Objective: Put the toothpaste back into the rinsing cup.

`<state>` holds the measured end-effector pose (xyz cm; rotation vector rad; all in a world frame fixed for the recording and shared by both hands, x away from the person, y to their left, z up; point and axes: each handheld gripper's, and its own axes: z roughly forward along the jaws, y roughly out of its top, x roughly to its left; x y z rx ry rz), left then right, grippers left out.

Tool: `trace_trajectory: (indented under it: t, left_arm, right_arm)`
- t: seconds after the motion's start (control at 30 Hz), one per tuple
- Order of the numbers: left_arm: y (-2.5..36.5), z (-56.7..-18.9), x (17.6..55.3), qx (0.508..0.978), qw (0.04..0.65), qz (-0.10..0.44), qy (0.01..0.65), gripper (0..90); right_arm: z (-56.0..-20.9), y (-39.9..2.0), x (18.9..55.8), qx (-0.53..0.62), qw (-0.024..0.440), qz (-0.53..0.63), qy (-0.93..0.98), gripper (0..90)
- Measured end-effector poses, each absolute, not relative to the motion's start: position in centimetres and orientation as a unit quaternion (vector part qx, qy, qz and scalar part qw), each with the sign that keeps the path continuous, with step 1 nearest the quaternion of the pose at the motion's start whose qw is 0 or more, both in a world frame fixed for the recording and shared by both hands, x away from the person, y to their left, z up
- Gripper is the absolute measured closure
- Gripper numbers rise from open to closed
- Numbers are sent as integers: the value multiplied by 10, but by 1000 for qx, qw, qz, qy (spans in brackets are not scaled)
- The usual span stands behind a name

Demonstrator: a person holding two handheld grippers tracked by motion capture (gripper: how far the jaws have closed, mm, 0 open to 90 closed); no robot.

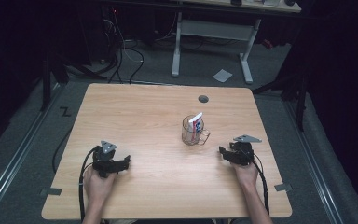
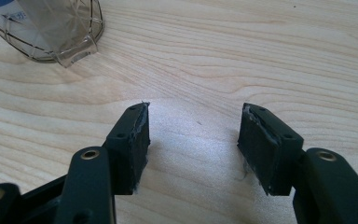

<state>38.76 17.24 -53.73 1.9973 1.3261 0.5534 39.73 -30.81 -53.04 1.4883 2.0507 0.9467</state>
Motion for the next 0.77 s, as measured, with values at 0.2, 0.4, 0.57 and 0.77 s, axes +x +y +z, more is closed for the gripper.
trace_trajectory:
  t: [0.2,0.4,0.57,0.77]
  left_arm:
    - [172,-537,388,765,334,212,508,153]
    - [172,-537,388,765,334,212,508,153]
    - [172,-537,388,764,335,212,509,153]
    - [172,-537,388,764,334,212,509,153]
  right_arm:
    - [-531,-307,398,535,226,331,744,416]
    - [-531,-305,397,528,236,319,750,392]
    - [-531,-305,397,528,237,319,751,389]
    - [-531,-305,397,528,236,319,751,385]
